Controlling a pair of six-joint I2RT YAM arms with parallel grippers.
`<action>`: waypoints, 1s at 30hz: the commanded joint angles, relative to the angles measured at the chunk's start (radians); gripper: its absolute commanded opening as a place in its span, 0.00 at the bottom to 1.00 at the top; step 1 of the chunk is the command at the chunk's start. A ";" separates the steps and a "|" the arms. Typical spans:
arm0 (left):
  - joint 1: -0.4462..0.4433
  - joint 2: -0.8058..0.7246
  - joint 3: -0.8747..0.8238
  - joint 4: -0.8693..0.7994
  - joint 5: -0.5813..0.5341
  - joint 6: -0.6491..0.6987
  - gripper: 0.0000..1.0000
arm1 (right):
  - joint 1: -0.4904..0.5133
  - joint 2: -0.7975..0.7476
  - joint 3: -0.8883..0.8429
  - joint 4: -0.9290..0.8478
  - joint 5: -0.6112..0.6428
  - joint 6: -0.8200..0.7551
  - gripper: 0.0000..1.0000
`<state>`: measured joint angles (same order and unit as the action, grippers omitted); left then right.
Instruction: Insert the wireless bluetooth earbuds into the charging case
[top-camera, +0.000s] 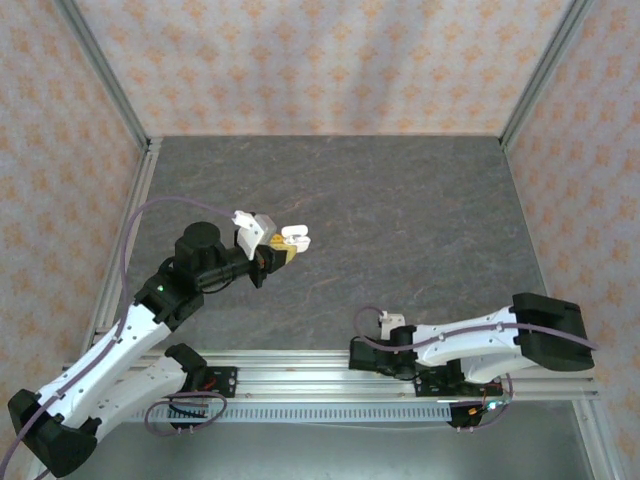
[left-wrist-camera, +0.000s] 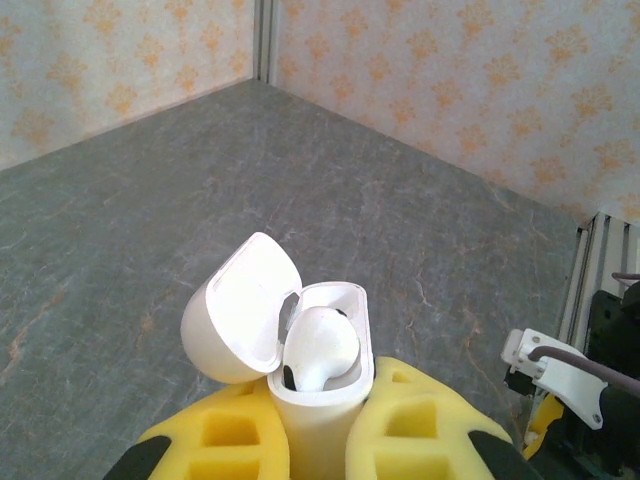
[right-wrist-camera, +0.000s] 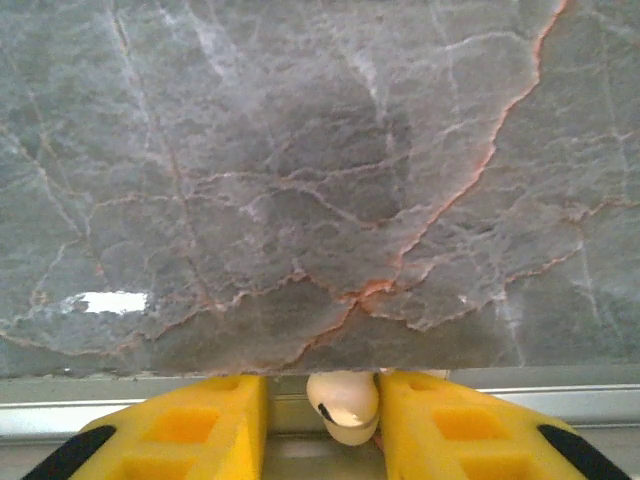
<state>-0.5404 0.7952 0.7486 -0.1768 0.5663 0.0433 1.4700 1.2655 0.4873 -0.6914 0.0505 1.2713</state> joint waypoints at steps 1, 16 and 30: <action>0.006 -0.023 -0.009 -0.006 -0.020 -0.020 0.00 | 0.012 -0.028 -0.071 -0.093 -0.160 0.042 0.35; -0.007 0.005 0.003 0.019 -0.019 -0.040 0.00 | 0.012 -0.321 -0.042 -0.262 0.067 0.076 0.11; -0.014 0.012 -0.023 0.097 0.038 -0.020 0.00 | 0.009 -0.504 0.295 -0.383 0.278 -0.018 0.09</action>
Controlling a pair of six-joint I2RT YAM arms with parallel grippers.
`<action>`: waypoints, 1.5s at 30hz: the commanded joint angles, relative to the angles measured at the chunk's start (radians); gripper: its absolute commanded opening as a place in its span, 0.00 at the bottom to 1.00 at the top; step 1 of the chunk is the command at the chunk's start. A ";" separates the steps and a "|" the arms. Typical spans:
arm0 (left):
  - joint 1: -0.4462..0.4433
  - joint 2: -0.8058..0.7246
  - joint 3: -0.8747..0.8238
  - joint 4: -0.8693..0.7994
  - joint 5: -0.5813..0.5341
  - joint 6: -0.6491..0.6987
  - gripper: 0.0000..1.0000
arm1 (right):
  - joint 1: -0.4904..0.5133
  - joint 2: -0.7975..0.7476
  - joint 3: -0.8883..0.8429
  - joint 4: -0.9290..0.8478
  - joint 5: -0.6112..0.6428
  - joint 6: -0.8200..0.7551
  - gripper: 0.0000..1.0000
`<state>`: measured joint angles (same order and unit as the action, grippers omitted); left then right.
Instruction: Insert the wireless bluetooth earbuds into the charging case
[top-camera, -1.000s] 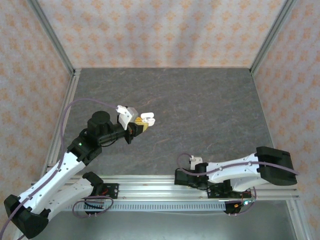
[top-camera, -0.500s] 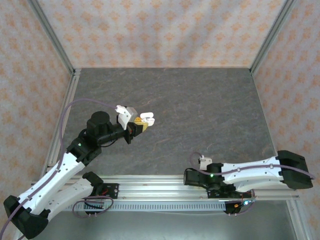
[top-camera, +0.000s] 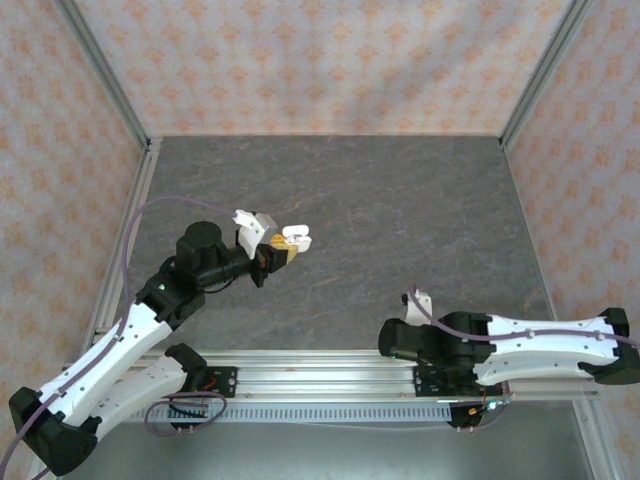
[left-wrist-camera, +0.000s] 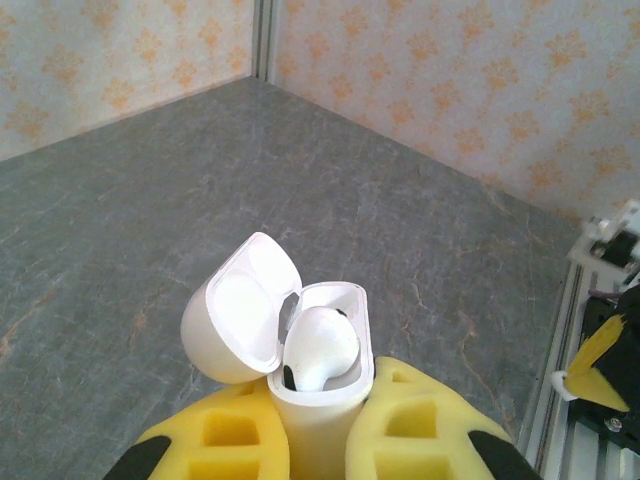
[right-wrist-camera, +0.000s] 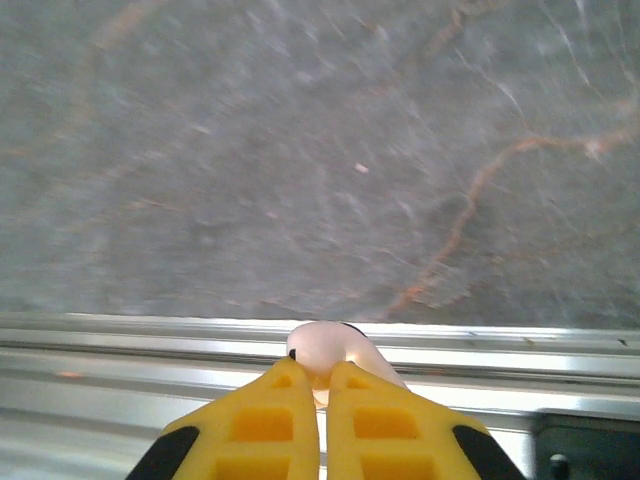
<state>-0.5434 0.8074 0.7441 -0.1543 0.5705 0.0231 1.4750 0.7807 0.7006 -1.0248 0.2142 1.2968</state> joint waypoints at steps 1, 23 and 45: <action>-0.013 0.001 -0.021 0.090 0.037 0.001 0.00 | -0.001 -0.023 0.114 -0.045 0.132 -0.061 0.10; -0.023 0.096 -0.015 0.096 -0.013 0.070 0.00 | -0.807 0.443 -0.112 0.922 -0.593 -0.048 0.10; -0.024 0.116 0.000 0.034 -0.021 0.152 0.00 | -0.912 0.586 0.273 0.342 -0.642 -0.696 0.43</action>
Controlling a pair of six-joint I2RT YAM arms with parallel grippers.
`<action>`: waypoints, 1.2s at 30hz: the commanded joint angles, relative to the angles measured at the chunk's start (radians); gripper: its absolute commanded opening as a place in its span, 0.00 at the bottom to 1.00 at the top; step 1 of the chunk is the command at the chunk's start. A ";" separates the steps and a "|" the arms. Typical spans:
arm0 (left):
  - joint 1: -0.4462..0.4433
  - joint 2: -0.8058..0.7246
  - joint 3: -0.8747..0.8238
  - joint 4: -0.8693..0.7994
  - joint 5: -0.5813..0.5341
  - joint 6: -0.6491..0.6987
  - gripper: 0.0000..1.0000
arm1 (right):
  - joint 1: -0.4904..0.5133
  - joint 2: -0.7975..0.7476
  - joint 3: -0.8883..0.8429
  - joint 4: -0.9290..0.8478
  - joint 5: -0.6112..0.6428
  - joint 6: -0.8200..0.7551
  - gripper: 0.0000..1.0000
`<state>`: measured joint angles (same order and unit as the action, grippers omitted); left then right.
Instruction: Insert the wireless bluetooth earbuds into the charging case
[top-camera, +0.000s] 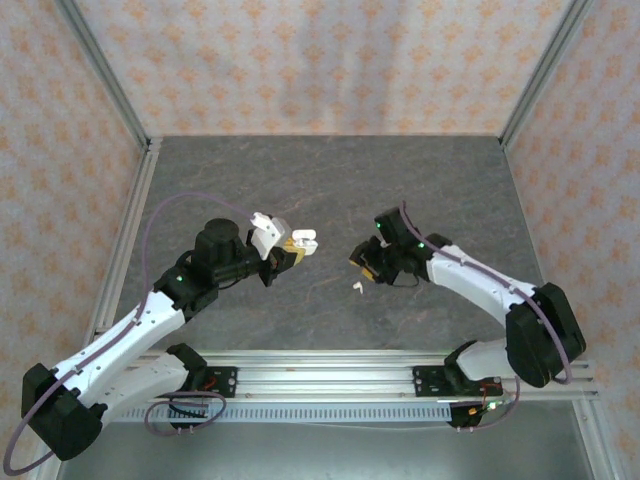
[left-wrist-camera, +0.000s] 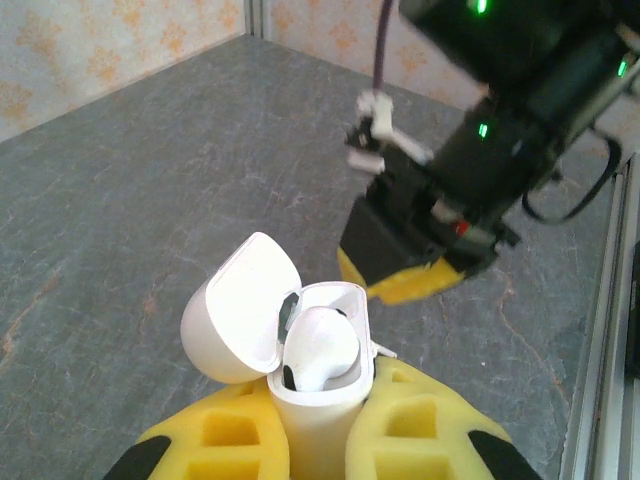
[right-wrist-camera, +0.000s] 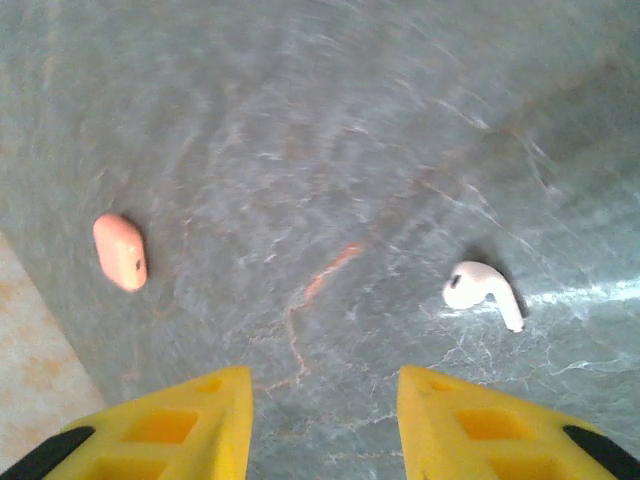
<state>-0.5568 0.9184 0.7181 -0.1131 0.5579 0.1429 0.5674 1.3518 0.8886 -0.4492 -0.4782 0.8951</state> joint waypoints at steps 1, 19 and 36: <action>-0.010 0.008 0.025 -0.007 -0.006 0.033 0.00 | -0.004 0.036 0.113 -0.267 0.058 -0.363 0.43; -0.012 -0.017 0.010 -0.022 -0.027 -0.007 0.00 | 0.086 0.382 0.294 -0.363 0.130 -0.767 0.42; -0.011 -0.007 0.027 -0.039 -0.035 -0.008 0.00 | 0.097 0.492 0.291 -0.325 0.157 -0.789 0.40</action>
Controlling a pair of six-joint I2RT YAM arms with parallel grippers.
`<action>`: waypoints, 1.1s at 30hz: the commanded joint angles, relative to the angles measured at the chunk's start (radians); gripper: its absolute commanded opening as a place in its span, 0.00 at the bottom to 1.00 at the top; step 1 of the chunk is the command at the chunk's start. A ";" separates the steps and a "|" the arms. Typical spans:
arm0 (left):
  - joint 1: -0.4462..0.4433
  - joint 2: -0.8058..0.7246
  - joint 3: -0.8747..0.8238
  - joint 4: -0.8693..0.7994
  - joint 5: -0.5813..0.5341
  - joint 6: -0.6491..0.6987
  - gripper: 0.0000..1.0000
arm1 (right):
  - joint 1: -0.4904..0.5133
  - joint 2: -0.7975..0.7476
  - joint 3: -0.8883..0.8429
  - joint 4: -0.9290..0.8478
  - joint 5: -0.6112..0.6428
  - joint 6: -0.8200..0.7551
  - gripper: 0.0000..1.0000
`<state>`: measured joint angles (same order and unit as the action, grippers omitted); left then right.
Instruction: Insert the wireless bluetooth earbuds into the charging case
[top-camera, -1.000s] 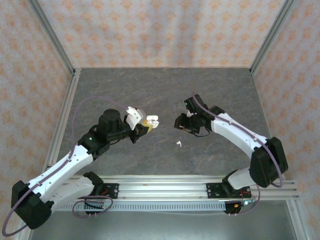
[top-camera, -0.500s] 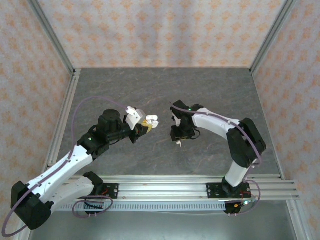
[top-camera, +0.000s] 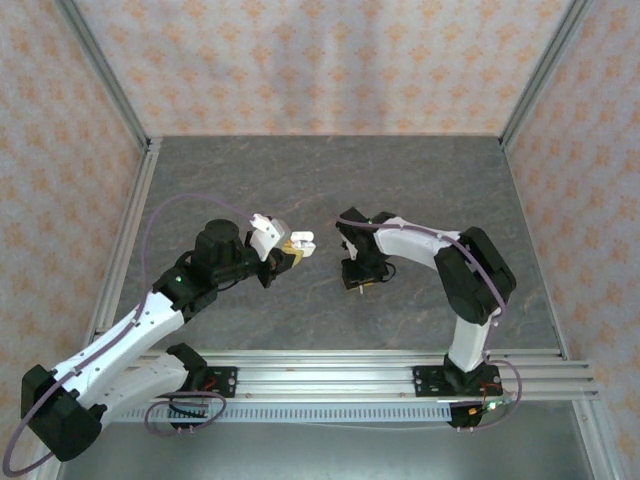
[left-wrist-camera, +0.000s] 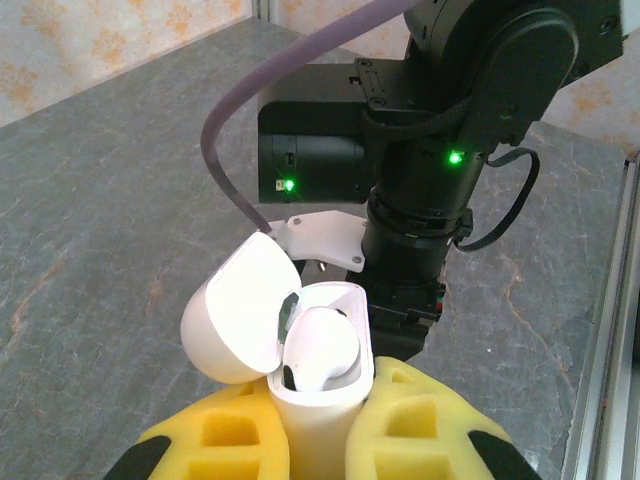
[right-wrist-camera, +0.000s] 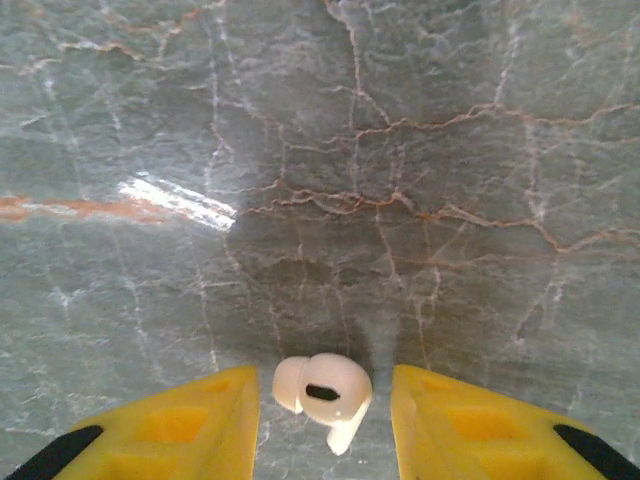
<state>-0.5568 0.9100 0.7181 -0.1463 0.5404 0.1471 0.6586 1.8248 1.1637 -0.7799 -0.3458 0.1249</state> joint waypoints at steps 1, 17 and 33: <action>-0.011 0.005 0.028 -0.004 -0.016 -0.012 0.00 | 0.008 0.023 0.016 0.007 0.024 -0.019 0.40; -0.011 0.006 0.022 0.011 -0.004 -0.011 0.00 | 0.009 -0.098 -0.006 0.028 0.091 0.128 0.19; -0.013 0.045 0.065 0.155 0.098 -0.066 0.00 | 0.125 -0.718 -0.009 0.285 0.344 0.104 0.10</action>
<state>-0.5568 0.9459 0.7410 -0.0723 0.5949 0.1131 0.7509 1.1473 1.1351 -0.5823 -0.0860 0.2745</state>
